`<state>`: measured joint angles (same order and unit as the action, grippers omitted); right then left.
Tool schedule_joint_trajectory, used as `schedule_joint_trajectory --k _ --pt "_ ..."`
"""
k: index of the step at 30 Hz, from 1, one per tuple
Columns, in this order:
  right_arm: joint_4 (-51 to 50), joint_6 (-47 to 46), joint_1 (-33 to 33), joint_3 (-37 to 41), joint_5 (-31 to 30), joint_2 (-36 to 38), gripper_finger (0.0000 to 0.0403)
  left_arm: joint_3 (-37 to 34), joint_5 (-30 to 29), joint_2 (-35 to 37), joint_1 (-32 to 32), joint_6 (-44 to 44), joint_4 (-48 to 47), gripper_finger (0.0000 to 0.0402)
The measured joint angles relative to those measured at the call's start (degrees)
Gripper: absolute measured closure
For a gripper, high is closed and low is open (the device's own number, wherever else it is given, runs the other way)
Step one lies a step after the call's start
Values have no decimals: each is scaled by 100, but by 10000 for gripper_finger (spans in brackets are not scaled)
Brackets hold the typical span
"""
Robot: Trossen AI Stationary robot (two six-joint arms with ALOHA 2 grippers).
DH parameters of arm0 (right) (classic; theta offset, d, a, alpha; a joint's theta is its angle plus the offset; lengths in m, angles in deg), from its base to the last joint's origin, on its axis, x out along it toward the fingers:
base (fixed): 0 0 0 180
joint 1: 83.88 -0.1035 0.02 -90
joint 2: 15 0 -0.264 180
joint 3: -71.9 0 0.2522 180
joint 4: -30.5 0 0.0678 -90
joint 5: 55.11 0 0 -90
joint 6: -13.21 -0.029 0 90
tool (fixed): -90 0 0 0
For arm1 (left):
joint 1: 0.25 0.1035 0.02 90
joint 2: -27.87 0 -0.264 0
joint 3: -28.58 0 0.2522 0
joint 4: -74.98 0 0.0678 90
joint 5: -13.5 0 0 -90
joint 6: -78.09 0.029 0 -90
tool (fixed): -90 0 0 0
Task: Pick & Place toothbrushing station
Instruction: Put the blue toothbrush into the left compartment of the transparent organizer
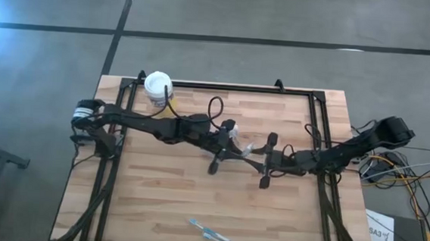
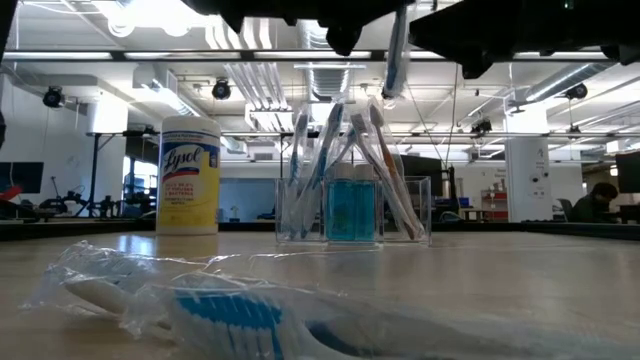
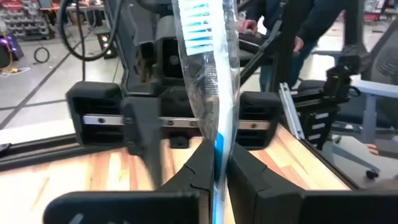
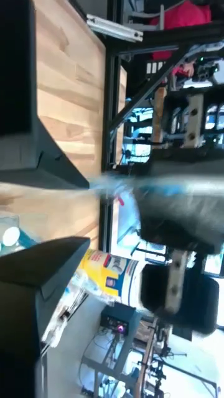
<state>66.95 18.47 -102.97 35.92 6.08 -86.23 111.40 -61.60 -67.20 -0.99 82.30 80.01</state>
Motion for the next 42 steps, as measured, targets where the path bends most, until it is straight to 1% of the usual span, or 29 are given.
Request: schedule_joint_trajectory --k 3,6,8,11,13,17,19,22,26,33,35,38,42 --pt "-49 41 2 32 -8 150 244 -66 9 189 -2 97 -162 377" --pt "-46 9 -33 165 3 376 226 -324 -44 521 1 157 -169 377" --pt "-55 6 -60 282 13 558 221 -605 -157 823 1 178 -146 377" --pt "-36 6 -110 472 16 916 219 -1242 -550 1316 -10 134 148 377" --pt "-54 4 -140 616 19 1152 221 -1758 -1086 1635 -43 -39 542 377" --pt "-47 -31 -154 866 32 1572 229 -2772 -2583 2183 -196 -413 1542 377" --pt "-36 -37 -154 954 34 1729 233 -3168 -3073 2305 -281 -470 1929 377" --pt "-37 -29 -154 1079 34 1916 240 -3549 -3699 2302 -409 -593 2296 377" --pt "-34 -14 -154 1177 36 2073 250 -3773 -4467 2016 -532 -774 2593 377" --pt "-55 28 -166 1222 59 2117 267 -3703 -4793 1226 -574 -738 3121 377" --pt "-116 28 -169 1222 97 2113 273 -3694 -4803 990 -570 -670 3309 377" --pt "-235 68 -167 1222 151 2117 288 -3683 -4850 707 -570 -547 3657 377" --pt "-222 74 -169 1222 189 2124 311 -3683 -4959 417 -570 -524 3683 377"
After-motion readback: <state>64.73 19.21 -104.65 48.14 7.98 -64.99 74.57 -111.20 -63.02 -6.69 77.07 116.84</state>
